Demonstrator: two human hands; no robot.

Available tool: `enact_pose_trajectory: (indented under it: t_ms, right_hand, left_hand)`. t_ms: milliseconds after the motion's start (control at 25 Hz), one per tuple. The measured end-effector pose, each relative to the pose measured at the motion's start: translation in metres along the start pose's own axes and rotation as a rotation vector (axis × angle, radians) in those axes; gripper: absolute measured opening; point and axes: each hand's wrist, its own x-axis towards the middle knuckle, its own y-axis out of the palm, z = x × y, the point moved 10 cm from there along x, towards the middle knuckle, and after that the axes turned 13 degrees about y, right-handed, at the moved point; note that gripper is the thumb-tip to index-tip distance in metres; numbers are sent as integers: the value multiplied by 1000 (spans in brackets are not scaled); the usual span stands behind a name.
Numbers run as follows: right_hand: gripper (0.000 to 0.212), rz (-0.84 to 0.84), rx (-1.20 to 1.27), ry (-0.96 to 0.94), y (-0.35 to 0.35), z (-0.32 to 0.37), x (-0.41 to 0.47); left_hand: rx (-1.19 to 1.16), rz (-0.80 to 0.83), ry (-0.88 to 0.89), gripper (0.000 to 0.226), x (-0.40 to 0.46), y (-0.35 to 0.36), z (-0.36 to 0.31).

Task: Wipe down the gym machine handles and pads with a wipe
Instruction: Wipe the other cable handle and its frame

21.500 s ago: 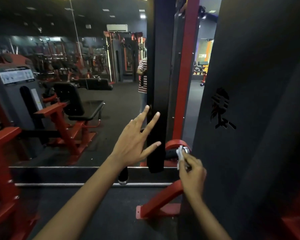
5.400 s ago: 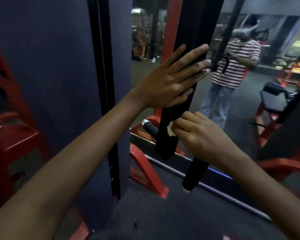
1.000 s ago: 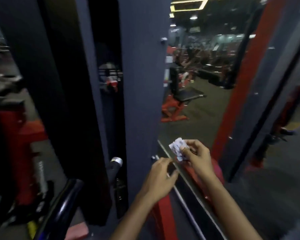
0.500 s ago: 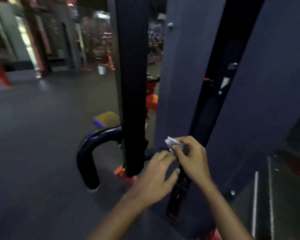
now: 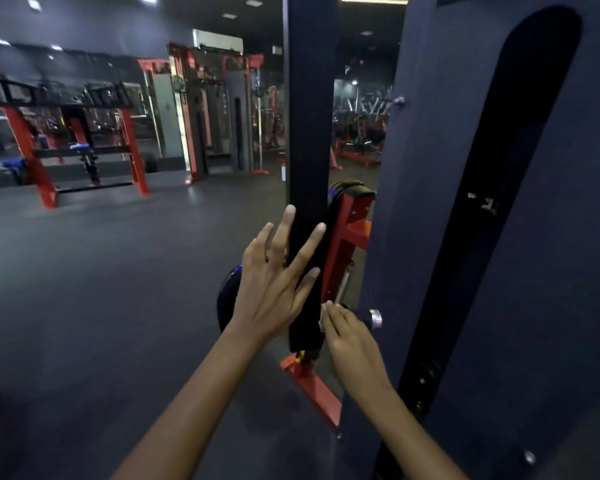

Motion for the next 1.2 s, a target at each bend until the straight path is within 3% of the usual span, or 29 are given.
enact_pose_trajectory:
  t_ms: [320,480,1000,1200]
  right_hand:
    - [75,24,-109,-71,5,-1,6]
    - [91,51,-130,-26,14,-17,6]
    - [88,52,-104,166,19,-86,8]
    - [68,-7,114,242,11,-75,22]
  left_hand:
    - [-69,-64,8,61,-1,12,3]
    - [-35,-33,33,62,2,16,7]
    - [24,-34,17,64,2,19,9]
    - [36,-24,12,65,1,22,8]
